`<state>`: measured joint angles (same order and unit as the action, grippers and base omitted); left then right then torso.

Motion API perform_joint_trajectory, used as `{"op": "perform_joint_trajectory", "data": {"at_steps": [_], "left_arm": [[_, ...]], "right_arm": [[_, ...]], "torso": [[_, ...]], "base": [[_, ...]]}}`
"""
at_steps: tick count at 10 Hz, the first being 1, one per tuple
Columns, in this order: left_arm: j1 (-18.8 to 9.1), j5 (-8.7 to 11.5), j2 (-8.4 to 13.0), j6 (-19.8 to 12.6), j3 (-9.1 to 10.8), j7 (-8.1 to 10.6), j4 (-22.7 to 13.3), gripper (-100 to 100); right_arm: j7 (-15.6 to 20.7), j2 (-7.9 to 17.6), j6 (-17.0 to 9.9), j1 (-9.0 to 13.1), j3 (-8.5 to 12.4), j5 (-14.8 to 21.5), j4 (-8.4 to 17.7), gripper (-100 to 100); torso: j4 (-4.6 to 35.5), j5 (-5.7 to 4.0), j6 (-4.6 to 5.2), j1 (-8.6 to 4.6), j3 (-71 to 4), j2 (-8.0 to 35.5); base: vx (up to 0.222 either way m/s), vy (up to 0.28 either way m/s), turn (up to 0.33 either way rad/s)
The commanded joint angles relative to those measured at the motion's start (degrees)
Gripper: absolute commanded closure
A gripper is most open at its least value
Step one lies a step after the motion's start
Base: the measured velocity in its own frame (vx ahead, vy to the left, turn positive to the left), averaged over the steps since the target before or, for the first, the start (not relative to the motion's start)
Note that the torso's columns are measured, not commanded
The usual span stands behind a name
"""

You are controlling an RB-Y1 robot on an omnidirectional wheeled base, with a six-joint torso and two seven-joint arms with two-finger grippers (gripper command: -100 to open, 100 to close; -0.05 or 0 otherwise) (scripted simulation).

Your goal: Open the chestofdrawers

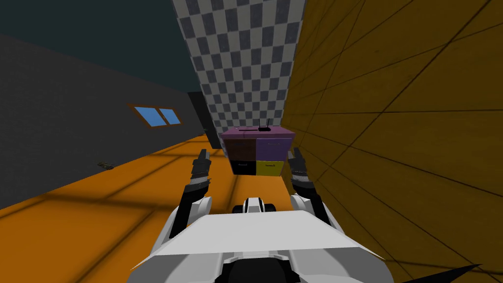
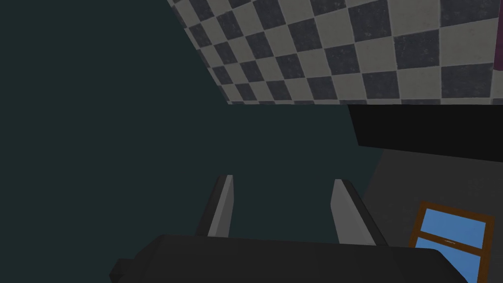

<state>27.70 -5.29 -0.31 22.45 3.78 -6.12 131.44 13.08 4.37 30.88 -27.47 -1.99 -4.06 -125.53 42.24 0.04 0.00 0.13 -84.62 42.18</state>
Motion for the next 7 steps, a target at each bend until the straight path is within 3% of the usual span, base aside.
{"op": "perform_joint_trajectory", "data": {"at_steps": [1, 7], "left_arm": [[0.0, 0.0, 0.0, 0.0, 0.0, 0.0, 0.0, 0], [0.0, 0.0, 0.0, 0.0, 0.0, 0.0, 0.0, 0]], "right_arm": [[3.8, 1.8, -0.3, 0.6, 0.1, 0.1, 1.2, -100], [12.5, 4.1, -0.8, 1.6, 0.2, 0.4, 3.9, -100]], "torso": [[0.0, -0.02, 0.0, -0.07, 0.0, 0.0], [0.0, -0.02, 0.0, -0.07, 0.0, 0.0]], "base": [[0.066, 0.067, 0.0], [0.062, 0.066, -0.002]]}}
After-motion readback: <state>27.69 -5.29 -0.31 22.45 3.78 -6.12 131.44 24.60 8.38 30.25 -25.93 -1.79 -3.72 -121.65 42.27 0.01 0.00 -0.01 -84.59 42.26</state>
